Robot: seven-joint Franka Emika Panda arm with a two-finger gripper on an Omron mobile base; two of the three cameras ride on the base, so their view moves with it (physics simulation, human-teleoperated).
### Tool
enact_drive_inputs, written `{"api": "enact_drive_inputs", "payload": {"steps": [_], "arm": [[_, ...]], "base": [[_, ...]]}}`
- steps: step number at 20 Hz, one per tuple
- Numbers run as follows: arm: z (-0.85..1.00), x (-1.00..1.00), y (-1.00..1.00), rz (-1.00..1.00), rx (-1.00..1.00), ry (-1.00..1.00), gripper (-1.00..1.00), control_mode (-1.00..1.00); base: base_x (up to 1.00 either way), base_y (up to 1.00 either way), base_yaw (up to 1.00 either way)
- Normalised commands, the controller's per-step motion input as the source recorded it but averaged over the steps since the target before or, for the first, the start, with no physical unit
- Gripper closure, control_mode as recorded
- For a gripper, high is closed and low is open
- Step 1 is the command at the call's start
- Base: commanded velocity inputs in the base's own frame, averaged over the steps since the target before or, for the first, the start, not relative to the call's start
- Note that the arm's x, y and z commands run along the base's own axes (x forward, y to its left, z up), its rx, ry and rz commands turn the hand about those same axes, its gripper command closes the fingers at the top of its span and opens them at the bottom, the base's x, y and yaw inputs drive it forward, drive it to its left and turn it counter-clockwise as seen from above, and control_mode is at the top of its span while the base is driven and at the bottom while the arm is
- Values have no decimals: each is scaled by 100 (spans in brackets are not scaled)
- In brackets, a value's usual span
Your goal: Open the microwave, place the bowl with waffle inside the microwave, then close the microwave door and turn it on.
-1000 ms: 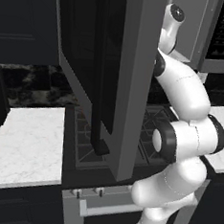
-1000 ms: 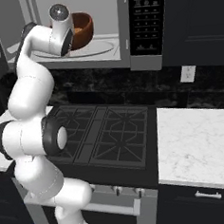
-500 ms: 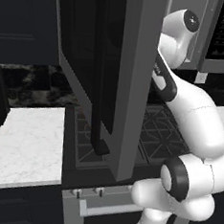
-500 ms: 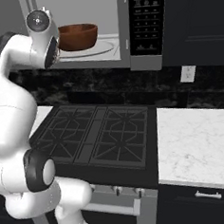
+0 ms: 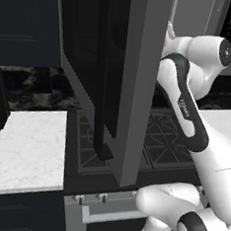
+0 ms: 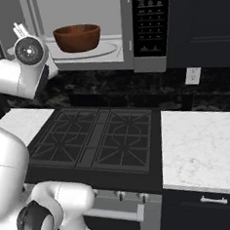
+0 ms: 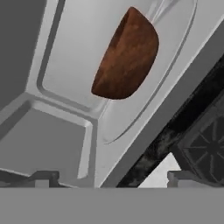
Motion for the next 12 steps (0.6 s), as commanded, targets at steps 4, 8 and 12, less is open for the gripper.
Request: {"api": "enact_drive_inputs", "payload": {"steps": [4,8,12], "arm": [[57,-100,-13,44,-71,-34,-100,-100],[44,-100,-7,43,-93,-33,-100,-100],[13,-98,-9,37,-100,-27,-100,-100]], "base": [[0,0,0],[0,0,0],[0,0,0]]}}
